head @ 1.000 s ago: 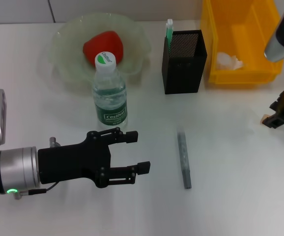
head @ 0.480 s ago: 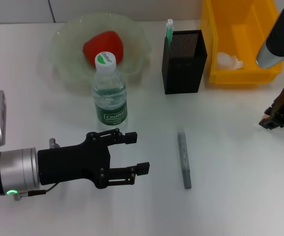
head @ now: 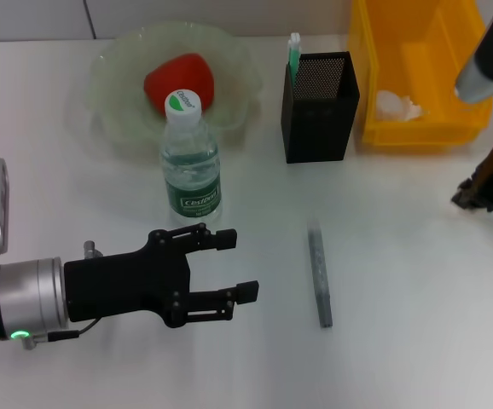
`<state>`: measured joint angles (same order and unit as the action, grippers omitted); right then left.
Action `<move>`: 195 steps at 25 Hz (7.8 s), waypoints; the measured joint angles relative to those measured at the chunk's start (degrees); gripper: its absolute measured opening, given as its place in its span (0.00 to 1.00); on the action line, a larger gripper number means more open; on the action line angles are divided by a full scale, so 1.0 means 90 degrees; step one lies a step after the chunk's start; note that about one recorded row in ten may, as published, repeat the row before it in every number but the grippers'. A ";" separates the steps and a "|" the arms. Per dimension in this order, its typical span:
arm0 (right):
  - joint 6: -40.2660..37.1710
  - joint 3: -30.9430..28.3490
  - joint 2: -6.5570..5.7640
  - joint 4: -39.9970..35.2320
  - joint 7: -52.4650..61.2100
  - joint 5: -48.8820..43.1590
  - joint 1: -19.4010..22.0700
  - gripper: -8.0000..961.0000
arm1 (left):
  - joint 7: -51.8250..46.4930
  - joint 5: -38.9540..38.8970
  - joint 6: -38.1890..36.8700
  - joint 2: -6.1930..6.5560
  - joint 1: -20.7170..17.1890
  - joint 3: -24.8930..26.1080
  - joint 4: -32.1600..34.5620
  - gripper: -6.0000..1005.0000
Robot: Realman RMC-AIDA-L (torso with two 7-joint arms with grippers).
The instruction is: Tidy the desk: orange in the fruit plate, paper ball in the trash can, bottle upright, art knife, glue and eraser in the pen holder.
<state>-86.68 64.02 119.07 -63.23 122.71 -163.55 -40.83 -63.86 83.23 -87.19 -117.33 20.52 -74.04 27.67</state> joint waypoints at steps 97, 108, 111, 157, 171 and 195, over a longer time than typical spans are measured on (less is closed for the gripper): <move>0.1223 0.3203 0.0090 0.1365 0.5177 0.2257 -0.1220 0.55 | -0.0325 0.0972 -0.0053 0.0461 -0.0027 0.0131 0.0289 0.80; 0.1361 0.3219 0.0091 0.1511 0.5130 0.2265 -0.1195 0.49 | -0.0266 0.0971 -0.0026 0.0429 -0.0024 0.0178 0.0284 0.80; 0.1404 0.3234 0.0090 0.1561 0.5109 0.2265 -0.1197 0.47 | -0.0262 0.0968 -0.0024 0.0426 -0.0024 0.0200 0.0274 0.80; 0.2356 -0.0594 0.0030 0.1325 -0.3855 0.9885 0.1132 0.13 | -0.0315 0.0921 -0.0217 0.0318 -0.0011 0.0437 0.0284 0.80; 0.3149 -0.0580 0.0050 0.3912 -0.5875 1.1132 0.0252 0.16 | -0.0336 0.0917 -0.0251 0.0293 -0.0014 0.0622 0.0255 0.80; -0.1854 -0.1208 -0.0394 0.2974 -0.5374 0.9399 0.2677 0.73 | -0.0353 0.0988 -0.0612 0.0485 -0.0121 0.1594 0.0297 0.80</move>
<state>-103.36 53.15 115.53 -36.46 74.34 -78.96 -16.73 -67.04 92.12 -92.70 -112.96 19.43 -59.69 30.35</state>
